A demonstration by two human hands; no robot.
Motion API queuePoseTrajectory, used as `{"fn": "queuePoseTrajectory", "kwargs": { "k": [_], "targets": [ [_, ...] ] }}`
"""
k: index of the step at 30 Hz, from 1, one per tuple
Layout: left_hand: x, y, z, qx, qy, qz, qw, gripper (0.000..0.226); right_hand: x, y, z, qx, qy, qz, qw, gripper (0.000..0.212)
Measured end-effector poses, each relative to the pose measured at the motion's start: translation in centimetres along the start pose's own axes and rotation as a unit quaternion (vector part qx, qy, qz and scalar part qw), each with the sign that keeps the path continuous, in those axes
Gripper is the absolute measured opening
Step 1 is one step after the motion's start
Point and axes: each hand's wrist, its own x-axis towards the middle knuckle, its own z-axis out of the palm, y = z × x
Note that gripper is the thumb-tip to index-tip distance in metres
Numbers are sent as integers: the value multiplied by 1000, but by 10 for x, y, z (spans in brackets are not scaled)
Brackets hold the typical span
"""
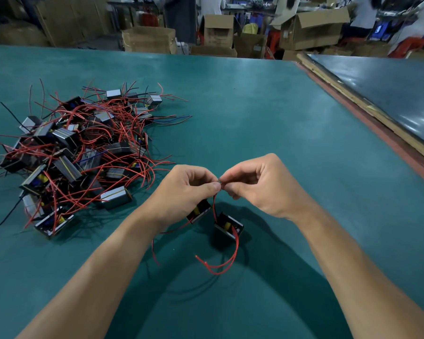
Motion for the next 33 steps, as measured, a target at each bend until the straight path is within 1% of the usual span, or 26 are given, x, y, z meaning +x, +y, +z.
{"fn": "queuePoseTrajectory", "kwargs": {
  "k": [3,7,11,13,16,19,20,26,30,33],
  "targets": [
    [0,0,-1,-33,-9,-36,999,21,0,2,2,-27,15,-5,1000,25],
    [2,-1,-4,-73,-22,-54,996,25,0,3,4,-77,40,-29,996,18],
    [3,-2,-5,-85,-33,-56,994,14,-1,2,9,-88,67,-63,992,18],
    [4,-3,-5,-92,-27,-60,994,12,-2,0,12,-78,89,-91,989,18],
    [5,-4,-6,-83,-15,-62,995,11,-2,0,14,-73,97,-106,987,17],
    [4,-5,-4,-74,-7,-66,995,26,-3,1,15,-91,99,-100,986,18],
    [4,-5,-4,-72,-7,-66,995,28,-3,1,15,-98,97,-100,985,19],
    [5,-5,-2,-52,-3,-69,996,23,-2,2,14,-152,71,-113,979,18],
    [5,-7,1,-31,7,-61,998,22,-3,4,13,-144,69,-96,982,18],
    [5,-8,3,1,22,-35,999,20,-2,5,13,-147,71,-85,983,13]
  ]
}}
